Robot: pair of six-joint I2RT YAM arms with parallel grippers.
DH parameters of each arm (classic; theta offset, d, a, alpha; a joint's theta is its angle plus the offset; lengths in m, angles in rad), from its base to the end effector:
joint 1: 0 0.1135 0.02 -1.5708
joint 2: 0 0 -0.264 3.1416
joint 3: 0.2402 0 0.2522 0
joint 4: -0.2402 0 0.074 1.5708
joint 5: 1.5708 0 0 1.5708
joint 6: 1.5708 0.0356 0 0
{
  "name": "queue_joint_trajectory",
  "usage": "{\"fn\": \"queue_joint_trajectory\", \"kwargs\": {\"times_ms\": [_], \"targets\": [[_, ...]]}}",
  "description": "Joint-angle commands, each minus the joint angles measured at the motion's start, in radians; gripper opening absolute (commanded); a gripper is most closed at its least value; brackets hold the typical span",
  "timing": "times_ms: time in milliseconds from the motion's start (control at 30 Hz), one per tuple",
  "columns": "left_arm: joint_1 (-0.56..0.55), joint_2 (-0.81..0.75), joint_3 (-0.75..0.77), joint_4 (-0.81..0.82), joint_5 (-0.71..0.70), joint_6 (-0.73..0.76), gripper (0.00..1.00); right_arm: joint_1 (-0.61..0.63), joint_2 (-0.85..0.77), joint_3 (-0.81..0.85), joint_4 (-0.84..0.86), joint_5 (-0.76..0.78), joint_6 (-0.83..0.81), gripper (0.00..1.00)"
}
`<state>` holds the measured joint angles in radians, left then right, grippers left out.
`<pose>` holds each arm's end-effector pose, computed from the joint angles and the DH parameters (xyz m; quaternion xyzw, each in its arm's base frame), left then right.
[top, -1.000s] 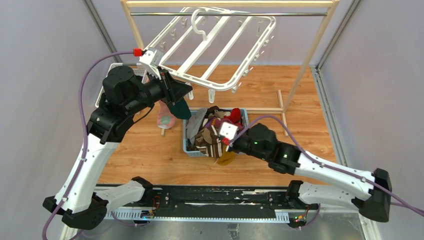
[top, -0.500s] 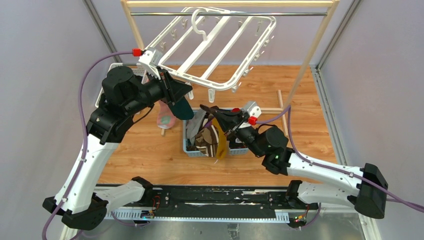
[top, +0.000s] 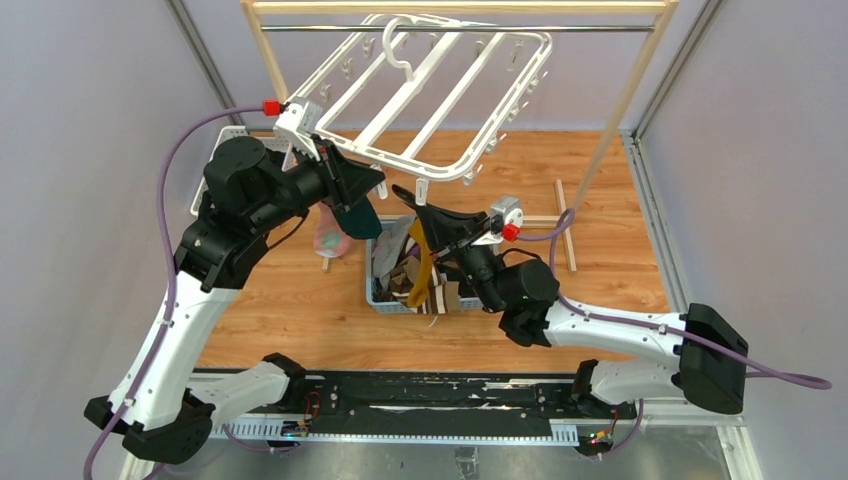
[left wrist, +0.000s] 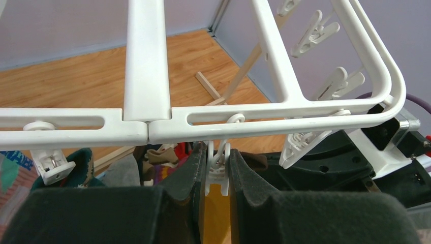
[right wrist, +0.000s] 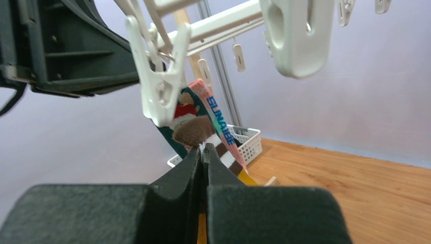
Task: Clip the socks to the hanger
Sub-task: Pick up the sock from the bin.
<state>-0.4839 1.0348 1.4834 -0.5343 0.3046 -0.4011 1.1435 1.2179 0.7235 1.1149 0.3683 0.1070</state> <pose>0.1610 -0.0967 0.4915 0.1326 0.7233 -0.3872 0.5561 0.1194 0.2314 0.3601 -0.0813 0.4713 0.4437 0.7578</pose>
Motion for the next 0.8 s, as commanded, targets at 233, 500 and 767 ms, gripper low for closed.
{"fn": "queue_joint_trajectory", "kwargs": {"times_ms": [233,500,767], "targets": [[0.013,-0.015,-0.025,-0.008,-0.044,-0.013,0.06,0.054,0.064,0.075,0.193,0.024,0.056,0.0],[0.013,-0.015,-0.021,-0.003,-0.054,-0.012,0.06,0.078,0.122,0.117,0.198,-0.057,0.083,0.0],[0.013,-0.018,-0.016,-0.005,-0.055,-0.004,0.06,0.085,0.164,0.151,0.189,-0.116,0.089,0.0]]}}
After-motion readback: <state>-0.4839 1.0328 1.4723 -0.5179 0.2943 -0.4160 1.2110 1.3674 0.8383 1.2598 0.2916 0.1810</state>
